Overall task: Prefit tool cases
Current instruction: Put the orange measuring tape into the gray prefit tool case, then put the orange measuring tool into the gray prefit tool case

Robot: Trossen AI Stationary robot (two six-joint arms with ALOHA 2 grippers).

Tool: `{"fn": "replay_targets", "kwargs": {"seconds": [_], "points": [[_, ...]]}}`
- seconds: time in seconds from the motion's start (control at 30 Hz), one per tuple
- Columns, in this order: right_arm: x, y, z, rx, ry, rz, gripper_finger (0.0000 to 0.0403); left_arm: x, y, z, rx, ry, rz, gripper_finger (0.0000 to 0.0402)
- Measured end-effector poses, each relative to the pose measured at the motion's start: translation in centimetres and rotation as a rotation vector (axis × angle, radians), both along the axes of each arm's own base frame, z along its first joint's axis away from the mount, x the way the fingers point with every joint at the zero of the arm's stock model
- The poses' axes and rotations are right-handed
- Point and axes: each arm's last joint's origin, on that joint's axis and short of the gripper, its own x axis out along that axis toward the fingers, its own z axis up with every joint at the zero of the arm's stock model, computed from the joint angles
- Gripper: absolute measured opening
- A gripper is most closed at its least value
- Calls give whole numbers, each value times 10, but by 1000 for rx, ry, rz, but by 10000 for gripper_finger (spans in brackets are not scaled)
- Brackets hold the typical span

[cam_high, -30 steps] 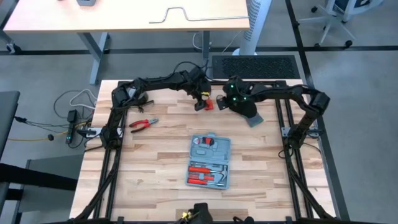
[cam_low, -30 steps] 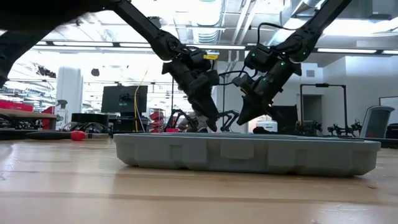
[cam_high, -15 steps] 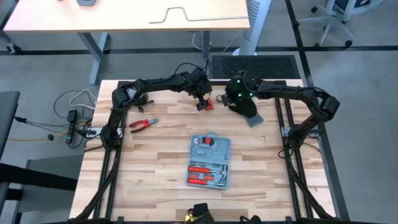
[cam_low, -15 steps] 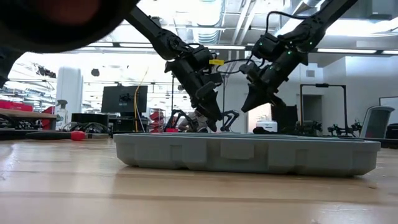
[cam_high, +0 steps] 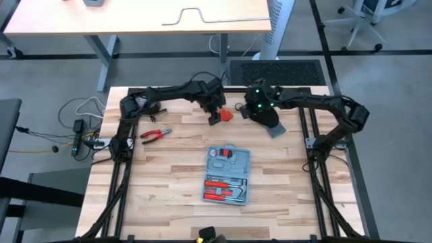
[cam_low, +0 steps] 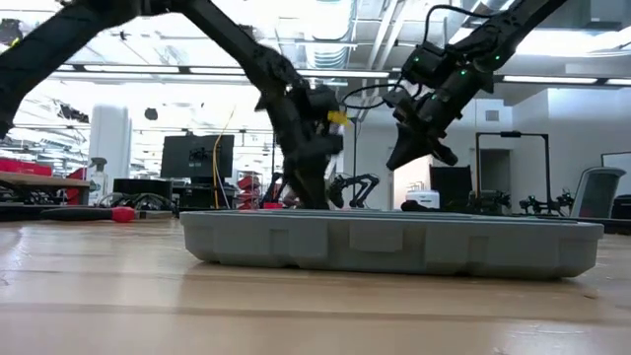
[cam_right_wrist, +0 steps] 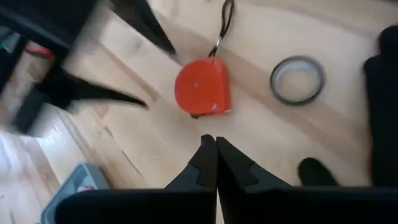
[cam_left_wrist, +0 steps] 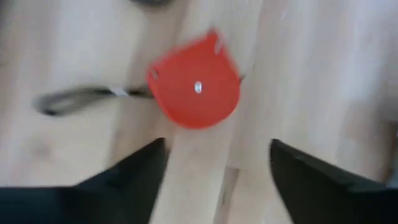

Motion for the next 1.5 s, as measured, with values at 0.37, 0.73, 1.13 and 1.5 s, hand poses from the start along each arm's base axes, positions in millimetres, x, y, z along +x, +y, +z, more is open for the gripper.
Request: {"fn": "replay_targets", "kwargs": {"seconds": [0.37,0.73,1.13,1.5], "points": [[61,-17,-19,5,50,87,1,-33,-14,77,88,-36,-11,13],[83,-39,-55,65,163,111,1,-105,-55,120,188,-160,68,1],[108,7,-59,168,151,200,0,-159,-89,82,94,-277,212,0],[116,23,-46,143,110,175,6,-143,-110,74,76,-388,169,0]]}}
